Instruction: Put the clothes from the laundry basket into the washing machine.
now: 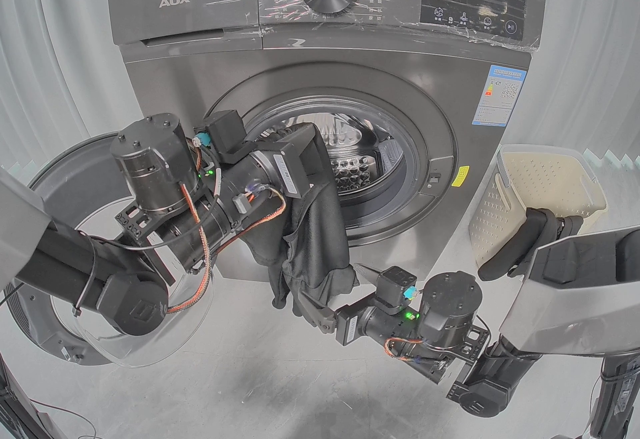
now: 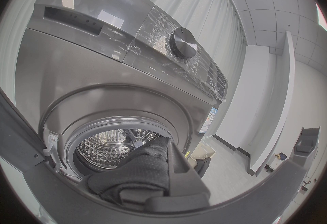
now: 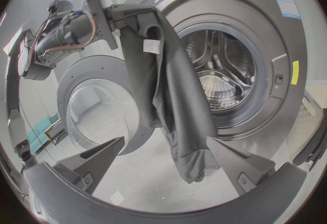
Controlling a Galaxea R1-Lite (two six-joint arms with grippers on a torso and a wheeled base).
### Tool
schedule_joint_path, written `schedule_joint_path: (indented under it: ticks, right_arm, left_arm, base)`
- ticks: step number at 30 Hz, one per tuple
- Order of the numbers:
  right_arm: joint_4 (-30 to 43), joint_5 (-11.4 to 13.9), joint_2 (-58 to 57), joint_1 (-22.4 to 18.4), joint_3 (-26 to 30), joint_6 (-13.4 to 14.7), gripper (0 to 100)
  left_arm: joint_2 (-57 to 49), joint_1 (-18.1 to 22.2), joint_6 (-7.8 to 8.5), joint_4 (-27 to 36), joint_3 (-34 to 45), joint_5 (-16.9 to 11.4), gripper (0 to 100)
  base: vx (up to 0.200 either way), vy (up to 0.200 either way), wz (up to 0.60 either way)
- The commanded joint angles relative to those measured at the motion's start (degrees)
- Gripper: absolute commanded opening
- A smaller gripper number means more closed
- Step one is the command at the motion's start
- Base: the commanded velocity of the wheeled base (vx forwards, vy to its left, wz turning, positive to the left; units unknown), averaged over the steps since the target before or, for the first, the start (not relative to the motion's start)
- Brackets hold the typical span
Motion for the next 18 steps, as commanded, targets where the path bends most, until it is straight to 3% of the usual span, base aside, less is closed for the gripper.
schedule_joint_path:
  ticks: [1, 10, 18]
  right_arm:
    - [-0.03, 0.76, 2.08, 0.99, -1.54, -0.07, 100]
    - [0.32, 2.16, 7.44, 0.29, -11.21, -1.21, 100]
    - [1.46, 2.43, 11.13, -0.85, -15.25, -1.74, 100]
  left_arm:
    - [0.25, 0.02, -0.04, -0.02, -0.31, 0.1, 0]
    - [-0.1, 0.02, -0.04, -0.02, -0.04, 0.1, 0]
    - [-0.45, 0.02, -0.13, -0.11, 0.22, 0.1, 0]
  base:
    - [0.0, 0.0, 0.0]
    - [0.0, 0.0, 0.0]
    - [0.0, 0.0, 0.0]
